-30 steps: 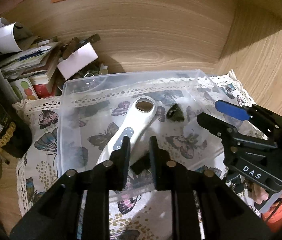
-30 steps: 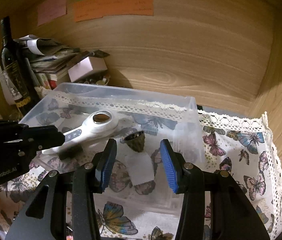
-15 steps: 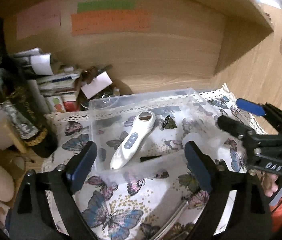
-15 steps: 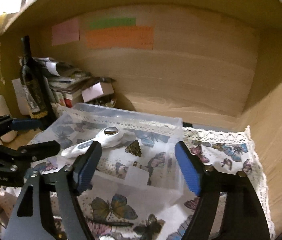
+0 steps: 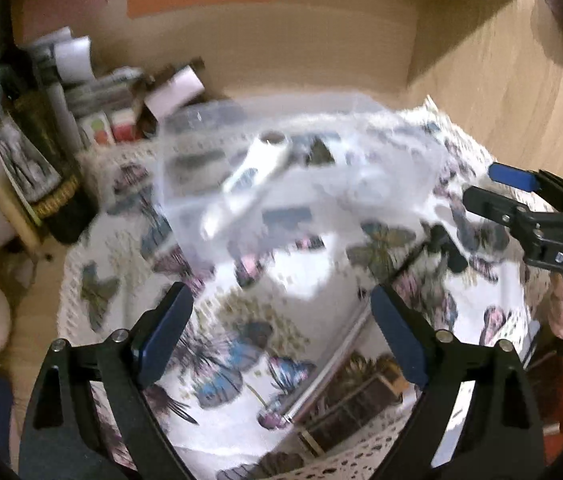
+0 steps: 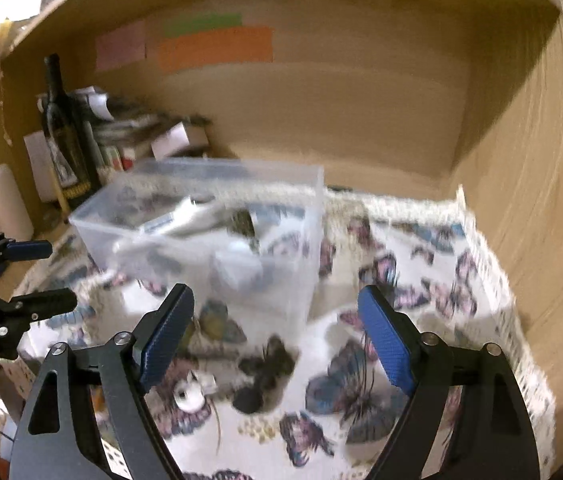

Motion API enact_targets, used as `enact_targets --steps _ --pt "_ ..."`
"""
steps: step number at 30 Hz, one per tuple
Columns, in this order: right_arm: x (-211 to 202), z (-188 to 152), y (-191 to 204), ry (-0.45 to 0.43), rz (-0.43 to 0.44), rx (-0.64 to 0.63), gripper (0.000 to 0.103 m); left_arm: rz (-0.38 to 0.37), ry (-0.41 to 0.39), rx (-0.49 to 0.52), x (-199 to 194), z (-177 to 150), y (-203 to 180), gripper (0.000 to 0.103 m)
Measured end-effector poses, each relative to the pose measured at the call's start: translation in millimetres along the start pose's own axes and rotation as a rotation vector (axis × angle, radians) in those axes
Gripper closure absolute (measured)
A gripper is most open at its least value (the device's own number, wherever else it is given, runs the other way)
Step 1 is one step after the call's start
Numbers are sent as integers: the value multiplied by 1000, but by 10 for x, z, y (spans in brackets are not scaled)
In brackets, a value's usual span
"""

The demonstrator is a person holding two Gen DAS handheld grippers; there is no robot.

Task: Organize rigid objects
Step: 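Grasp the silver metal tube with the left tool while the right tool grasps the black cylindrical piece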

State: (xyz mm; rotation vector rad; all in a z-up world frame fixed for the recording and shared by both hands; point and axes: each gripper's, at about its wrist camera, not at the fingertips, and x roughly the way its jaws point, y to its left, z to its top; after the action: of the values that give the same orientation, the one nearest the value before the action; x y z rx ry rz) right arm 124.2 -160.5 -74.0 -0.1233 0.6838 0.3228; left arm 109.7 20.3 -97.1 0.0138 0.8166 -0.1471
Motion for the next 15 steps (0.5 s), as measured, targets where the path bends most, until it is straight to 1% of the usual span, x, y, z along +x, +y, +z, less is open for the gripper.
enact_targets --steps 1,2,3,5,6,8,9,10,11,12,13,14,15 --pt "41 -33 -8 17 2 5 22 -6 16 9 33 -33 -31 20" --pt "76 -68 -14 32 4 11 22 -12 29 16 59 -57 -50 23" --pt "130 -109 -11 55 4 16 23 -18 39 21 83 -81 -66 24" --pt "228 -156 -14 93 7 21 34 -36 53 23 127 -122 -86 26" --pt "261 -180 -14 108 9 25 37 -42 61 26 142 -134 -96 28" --pt "317 -203 -26 130 18 40 42 -57 76 33 183 -158 -118 36" --pt "342 -211 -34 142 24 50 44 -63 83 36 200 -169 -129 37" --pt "364 -217 -37 151 32 57 47 -68 89 40 219 -181 -142 39" --pt "379 -220 -32 159 38 58 52 -72 96 43 238 -192 -154 40" --pt "399 -229 -12 170 38 52 55 -76 102 45 260 -201 -163 40" --pt "418 -236 -2 180 38 47 60 -83 108 45 284 -207 -166 40" --pt "442 -243 5 190 40 41 66 -95 120 42 322 -216 -168 42" --pt "471 -256 21 205 47 35 70 -92 120 42 345 -217 -170 43"
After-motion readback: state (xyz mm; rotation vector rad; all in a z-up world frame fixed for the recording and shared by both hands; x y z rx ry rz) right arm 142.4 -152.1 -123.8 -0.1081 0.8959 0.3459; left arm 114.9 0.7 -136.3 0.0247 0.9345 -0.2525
